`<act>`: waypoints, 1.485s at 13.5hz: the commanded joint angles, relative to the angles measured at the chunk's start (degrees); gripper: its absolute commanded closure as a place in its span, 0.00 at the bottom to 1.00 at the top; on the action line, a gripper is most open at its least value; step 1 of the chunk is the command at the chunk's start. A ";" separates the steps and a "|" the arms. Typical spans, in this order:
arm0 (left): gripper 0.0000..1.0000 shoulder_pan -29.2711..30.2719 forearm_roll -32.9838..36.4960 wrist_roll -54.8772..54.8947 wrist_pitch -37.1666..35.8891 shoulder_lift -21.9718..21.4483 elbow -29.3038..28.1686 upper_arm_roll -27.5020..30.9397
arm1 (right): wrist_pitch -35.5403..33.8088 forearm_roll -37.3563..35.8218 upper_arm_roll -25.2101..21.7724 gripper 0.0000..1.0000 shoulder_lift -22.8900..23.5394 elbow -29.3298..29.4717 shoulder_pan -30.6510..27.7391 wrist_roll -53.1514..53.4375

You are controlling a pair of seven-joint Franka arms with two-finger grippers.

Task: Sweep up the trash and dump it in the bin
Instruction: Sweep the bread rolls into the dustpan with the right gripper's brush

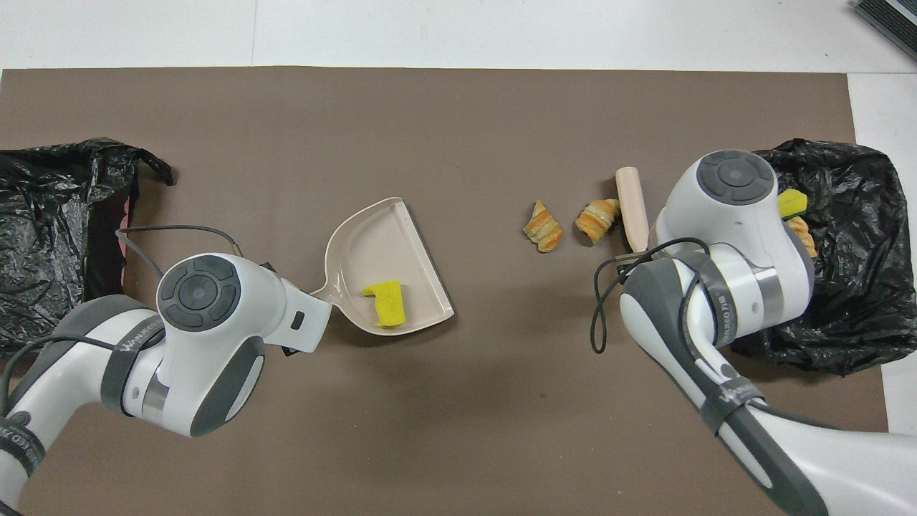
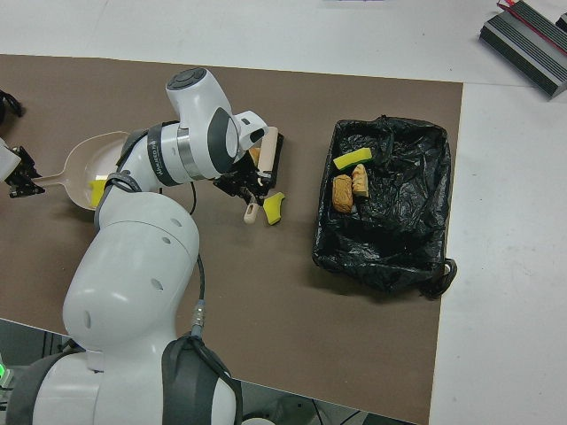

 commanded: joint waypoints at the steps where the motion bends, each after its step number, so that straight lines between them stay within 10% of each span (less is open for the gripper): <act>1: 1.00 0.18 -0.68 -0.28 1.41 -1.08 -1.46 0.14 | -1.22 5.77 0.19 1.00 1.49 0.85 4.40 0.54; 11: 1.00 0.27 -0.77 -0.28 1.50 -1.17 -1.63 0.14 | 5.29 20.38 0.37 1.00 2.82 1.47 20.40 1.69; 20: 1.00 0.36 -0.77 -0.28 1.32 -1.25 -1.72 0.14 | 9.77 26.71 4.68 1.00 0.89 2.79 23.23 2.39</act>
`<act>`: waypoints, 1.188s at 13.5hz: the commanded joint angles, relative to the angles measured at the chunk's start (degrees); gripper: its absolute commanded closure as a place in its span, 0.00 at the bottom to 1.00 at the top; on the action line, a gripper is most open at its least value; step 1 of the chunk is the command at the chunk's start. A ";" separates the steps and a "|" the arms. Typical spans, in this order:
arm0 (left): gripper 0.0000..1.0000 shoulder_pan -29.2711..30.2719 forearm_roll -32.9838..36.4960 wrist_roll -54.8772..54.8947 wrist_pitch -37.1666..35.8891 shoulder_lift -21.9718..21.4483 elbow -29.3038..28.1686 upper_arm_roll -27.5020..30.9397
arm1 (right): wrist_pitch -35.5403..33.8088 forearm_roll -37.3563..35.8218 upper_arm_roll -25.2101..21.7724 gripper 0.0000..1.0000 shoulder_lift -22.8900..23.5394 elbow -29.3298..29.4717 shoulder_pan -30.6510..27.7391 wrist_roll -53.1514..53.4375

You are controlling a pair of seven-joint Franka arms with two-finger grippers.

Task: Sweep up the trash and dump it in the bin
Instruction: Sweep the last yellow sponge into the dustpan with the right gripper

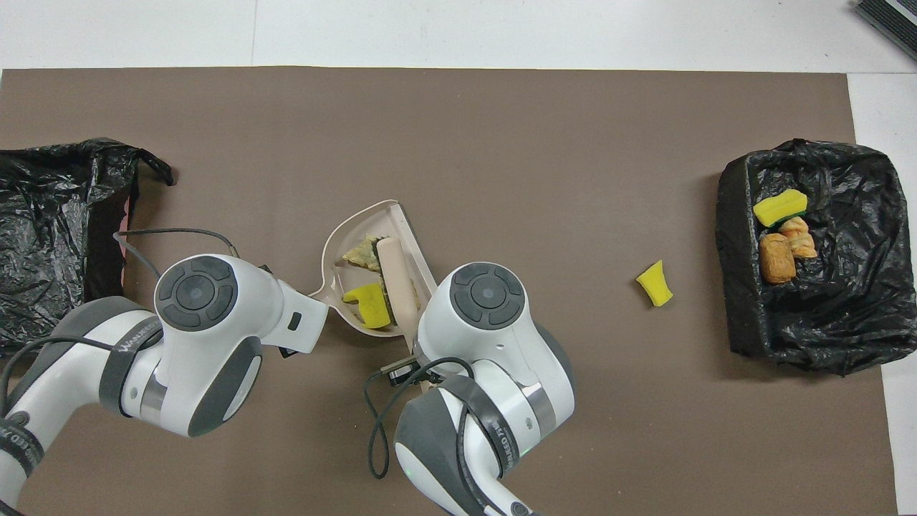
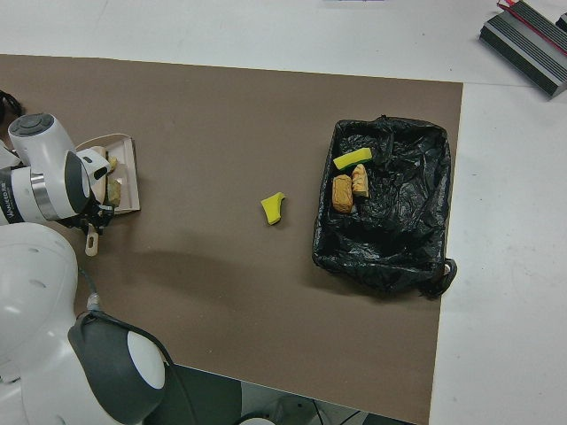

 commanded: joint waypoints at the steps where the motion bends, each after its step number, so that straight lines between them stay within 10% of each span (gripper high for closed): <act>1: 1.00 0.24 -0.71 -0.23 1.27 -1.25 -1.09 -0.18 | -0.37 1.53 0.15 1.00 -2.49 0.48 -1.10 -0.06; 8: 1.00 -0.64 -0.71 2.05 0.30 -1.52 -1.18 -0.44 | -5.74 0.65 -0.29 1.00 -14.97 -12.86 -11.81 -2.08; 16: 1.00 -3.36 -0.80 0.74 -0.14 -0.99 -1.62 -0.35 | -9.85 -13.04 -0.55 1.00 -17.00 -17.72 -26.58 0.64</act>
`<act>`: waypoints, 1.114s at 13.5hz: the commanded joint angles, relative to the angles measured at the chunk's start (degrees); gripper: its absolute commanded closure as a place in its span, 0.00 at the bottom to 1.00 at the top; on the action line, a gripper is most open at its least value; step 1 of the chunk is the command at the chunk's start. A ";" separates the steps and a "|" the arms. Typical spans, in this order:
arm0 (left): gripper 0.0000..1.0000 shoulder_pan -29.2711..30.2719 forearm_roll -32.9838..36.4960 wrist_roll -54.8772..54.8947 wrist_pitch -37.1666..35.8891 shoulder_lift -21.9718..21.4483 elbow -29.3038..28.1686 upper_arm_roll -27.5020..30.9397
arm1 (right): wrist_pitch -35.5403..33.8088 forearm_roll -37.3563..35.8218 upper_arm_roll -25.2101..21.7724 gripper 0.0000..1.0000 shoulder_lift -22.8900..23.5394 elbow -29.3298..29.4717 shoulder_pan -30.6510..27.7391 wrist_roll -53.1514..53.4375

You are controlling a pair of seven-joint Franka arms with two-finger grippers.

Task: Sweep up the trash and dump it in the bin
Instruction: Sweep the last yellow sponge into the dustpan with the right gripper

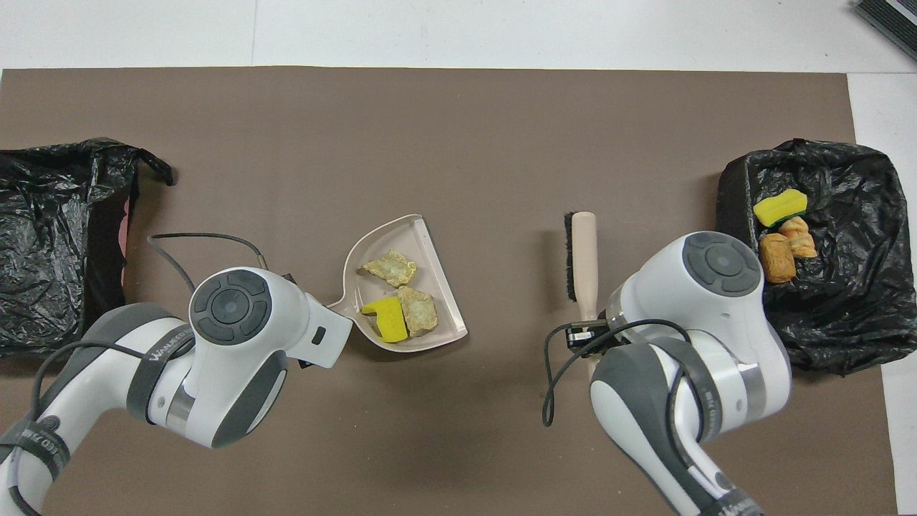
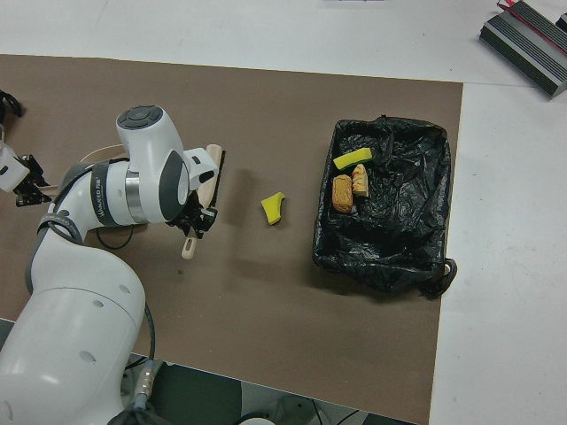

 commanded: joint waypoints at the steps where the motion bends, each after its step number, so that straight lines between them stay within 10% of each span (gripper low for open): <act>1: 1.00 -0.72 -0.69 0.04 0.12 -1.01 -1.21 0.56 | -4.28 -5.32 0.66 1.00 -1.40 -0.61 -4.10 1.09; 15: 1.00 -0.63 -0.69 -0.31 0.30 -1.19 -1.65 0.56 | -6.85 -17.83 1.19 1.00 -2.90 -6.94 -10.45 4.43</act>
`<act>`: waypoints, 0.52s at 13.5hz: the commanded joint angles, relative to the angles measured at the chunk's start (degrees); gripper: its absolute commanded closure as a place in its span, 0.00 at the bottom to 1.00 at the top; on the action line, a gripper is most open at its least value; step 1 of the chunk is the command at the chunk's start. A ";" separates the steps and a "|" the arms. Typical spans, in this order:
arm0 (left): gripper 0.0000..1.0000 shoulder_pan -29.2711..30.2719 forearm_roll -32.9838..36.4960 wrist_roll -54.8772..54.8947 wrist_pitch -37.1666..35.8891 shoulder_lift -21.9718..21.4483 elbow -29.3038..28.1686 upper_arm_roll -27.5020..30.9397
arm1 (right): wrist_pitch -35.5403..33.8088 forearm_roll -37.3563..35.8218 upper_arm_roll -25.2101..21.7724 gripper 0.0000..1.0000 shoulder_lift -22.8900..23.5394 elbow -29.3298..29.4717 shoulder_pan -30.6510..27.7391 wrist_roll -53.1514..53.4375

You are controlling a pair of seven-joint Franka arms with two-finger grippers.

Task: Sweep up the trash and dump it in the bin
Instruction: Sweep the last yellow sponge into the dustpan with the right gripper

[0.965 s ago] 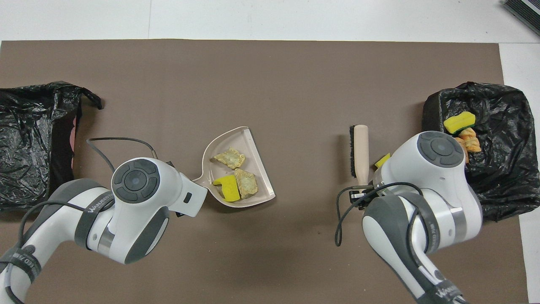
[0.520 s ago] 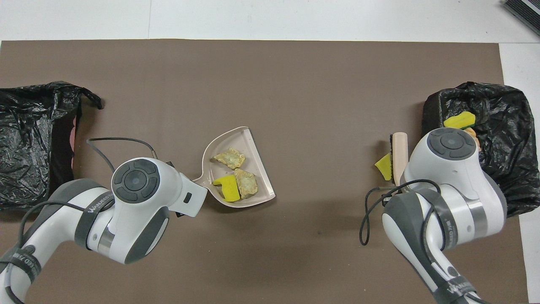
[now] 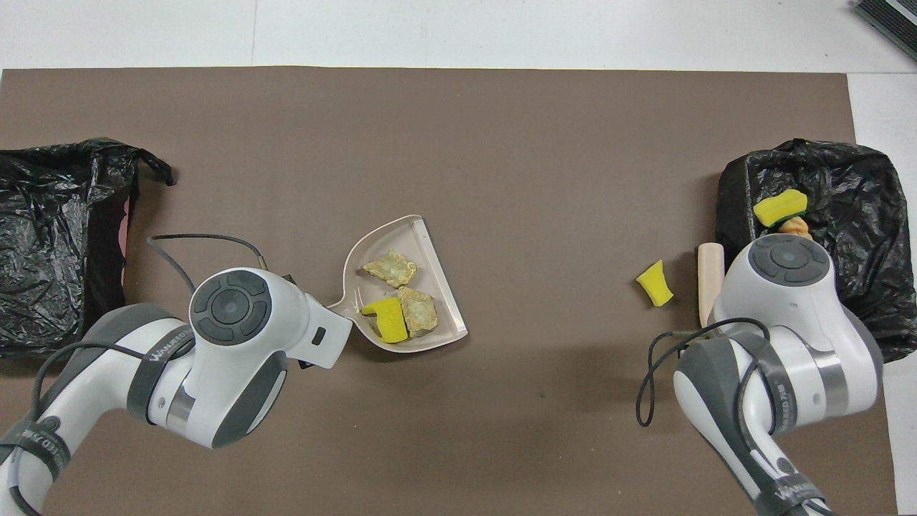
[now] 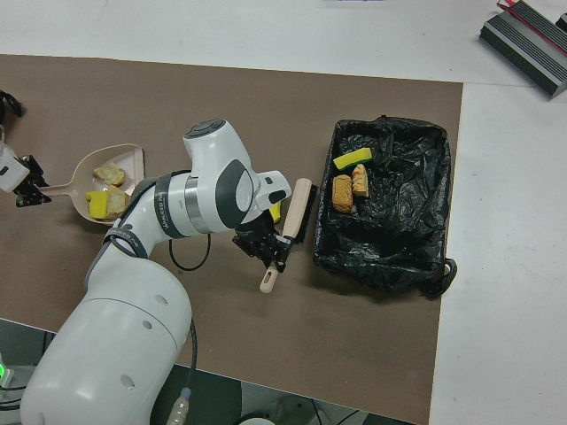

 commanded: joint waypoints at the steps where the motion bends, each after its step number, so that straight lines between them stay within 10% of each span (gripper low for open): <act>1: 1.00 -0.63 -0.56 -0.20 0.30 -1.19 -1.48 0.55 | 2.22 1.69 0.90 1.00 -0.49 -1.12 2.09 -0.27; 7: 1.00 -0.63 -0.56 -0.20 0.47 -1.28 -1.83 0.64 | 5.03 11.98 0.99 1.00 7.49 6.95 11.41 3.06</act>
